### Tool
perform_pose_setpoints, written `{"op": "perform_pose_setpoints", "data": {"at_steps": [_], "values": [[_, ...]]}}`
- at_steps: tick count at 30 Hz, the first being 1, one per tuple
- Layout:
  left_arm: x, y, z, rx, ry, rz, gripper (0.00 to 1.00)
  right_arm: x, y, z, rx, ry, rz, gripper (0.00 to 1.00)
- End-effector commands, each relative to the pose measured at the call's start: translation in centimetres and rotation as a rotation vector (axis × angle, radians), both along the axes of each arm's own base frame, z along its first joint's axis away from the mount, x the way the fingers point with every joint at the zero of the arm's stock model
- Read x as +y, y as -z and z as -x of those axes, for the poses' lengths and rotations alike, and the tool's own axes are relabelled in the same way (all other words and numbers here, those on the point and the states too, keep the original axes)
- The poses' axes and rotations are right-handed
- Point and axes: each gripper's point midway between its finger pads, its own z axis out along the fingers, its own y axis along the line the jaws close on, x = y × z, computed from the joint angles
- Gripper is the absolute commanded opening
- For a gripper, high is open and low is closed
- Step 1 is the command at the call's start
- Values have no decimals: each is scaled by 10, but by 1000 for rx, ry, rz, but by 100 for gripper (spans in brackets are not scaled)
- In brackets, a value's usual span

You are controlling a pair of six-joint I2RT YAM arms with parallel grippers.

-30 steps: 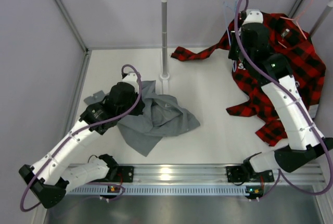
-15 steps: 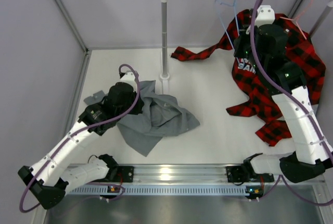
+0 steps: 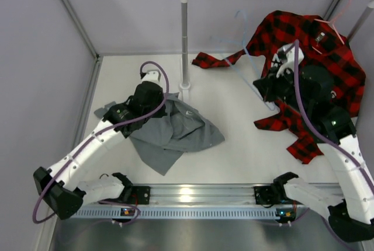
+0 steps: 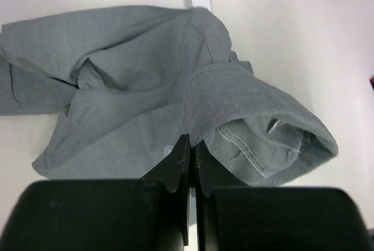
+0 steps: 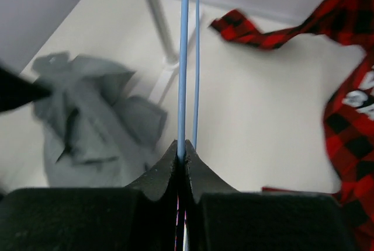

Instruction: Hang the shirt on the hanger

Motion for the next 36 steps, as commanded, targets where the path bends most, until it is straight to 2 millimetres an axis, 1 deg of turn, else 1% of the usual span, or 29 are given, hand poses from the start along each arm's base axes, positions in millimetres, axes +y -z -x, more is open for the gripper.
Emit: {"op": "perform_pose_setpoints", "data": {"at_steps": [1,2,3,4,5,6,7,8,9,10,13,16,18,19,20,23,24,25,26,29,32,33,35,36], "values": [[-9,-17,-35,-52,-40,43,0,37,16,63,24,-348,-77,0],[-5,-15,-41,-42,-58,42,0,43,40,73,82,-401,-89,0],[-6,-17,-46,-36,-56,50,0,47,49,84,103,-448,-108,0],[-1,-14,-53,-26,-74,44,0,53,44,103,70,-527,-149,0],[0,-5,-59,-2,-85,35,0,57,66,111,128,-553,-175,0],[0,-1,-62,16,-82,43,0,58,73,117,132,-578,-179,0],[0,1,-67,26,-84,55,0,55,73,125,107,-586,-181,0],[6,5,-72,41,-101,62,0,53,84,126,125,-572,-186,0],[6,13,-76,65,-103,61,0,53,86,128,124,-571,-188,0],[5,12,-80,66,-95,77,0,54,82,135,110,-599,-207,0],[-1,12,-83,77,-80,94,0,59,89,144,140,-645,-233,0],[-8,9,-82,79,-59,130,0,57,98,134,154,-603,-221,0],[-12,9,-82,78,-39,145,0,55,99,130,149,-577,-213,0],[-13,12,-83,85,-38,143,0,55,96,130,140,-575,-214,0],[-15,13,-83,91,-29,144,0,55,89,132,126,-582,-223,0],[-20,15,-80,107,-10,164,0,56,81,135,120,-596,-236,0],[-21,12,-80,99,-6,176,0,55,84,135,129,-586,-230,0],[-22,12,-79,99,-5,183,0,52,88,129,128,-556,-211,0],[-23,7,-78,88,0,194,0,50,93,126,139,-539,-200,0],[-23,2,-75,78,8,208,0,53,105,120,177,-529,-200,0],[-22,-5,-73,63,5,220,0,52,113,110,187,-491,-196,0],[-26,-7,-70,68,28,234,0,52,115,106,195,-478,-191,0],[-27,-8,-67,69,38,240,0,51,118,101,198,-457,-190,0],[-27,-12,-64,63,43,252,0,51,121,99,205,-452,-193,0]]}}
